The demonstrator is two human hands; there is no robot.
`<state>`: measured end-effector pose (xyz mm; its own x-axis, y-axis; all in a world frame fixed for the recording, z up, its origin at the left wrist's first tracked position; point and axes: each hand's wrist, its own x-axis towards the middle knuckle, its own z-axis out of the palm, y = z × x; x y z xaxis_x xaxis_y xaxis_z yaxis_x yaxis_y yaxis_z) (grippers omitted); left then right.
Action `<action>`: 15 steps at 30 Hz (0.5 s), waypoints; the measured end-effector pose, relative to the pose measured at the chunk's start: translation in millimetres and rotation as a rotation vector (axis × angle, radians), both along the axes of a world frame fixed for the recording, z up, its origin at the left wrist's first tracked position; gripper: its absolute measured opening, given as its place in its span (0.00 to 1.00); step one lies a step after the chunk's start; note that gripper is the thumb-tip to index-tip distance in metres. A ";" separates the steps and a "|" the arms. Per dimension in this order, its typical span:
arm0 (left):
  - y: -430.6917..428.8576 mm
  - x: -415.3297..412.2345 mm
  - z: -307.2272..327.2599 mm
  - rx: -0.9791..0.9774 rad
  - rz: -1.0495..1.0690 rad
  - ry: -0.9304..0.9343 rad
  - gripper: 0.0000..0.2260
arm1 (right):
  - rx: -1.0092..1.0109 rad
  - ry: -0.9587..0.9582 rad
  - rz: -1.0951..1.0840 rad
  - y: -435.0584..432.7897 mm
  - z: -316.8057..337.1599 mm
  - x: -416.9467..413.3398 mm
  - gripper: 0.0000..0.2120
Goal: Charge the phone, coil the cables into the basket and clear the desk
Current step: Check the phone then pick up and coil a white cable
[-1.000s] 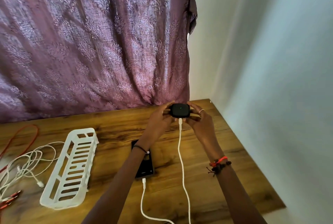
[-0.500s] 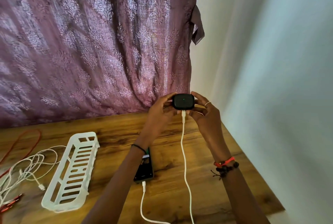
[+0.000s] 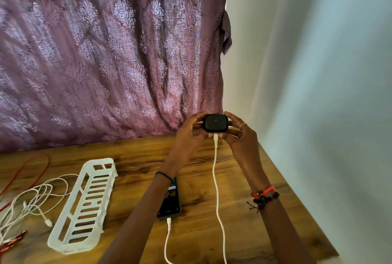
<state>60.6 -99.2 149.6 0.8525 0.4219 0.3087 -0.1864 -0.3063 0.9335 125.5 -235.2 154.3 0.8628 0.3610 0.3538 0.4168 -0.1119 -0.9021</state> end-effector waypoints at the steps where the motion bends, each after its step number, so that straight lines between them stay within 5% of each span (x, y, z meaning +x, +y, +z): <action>1: 0.7 0.3 -1.4 0.017 0.001 0.007 0.25 | -0.009 -0.003 -0.003 0.4 -1.3 0.9 0.26; 15: 15.2 10.9 -48.5 0.279 0.157 0.151 0.24 | -0.157 0.056 0.004 17.4 -47.5 18.1 0.26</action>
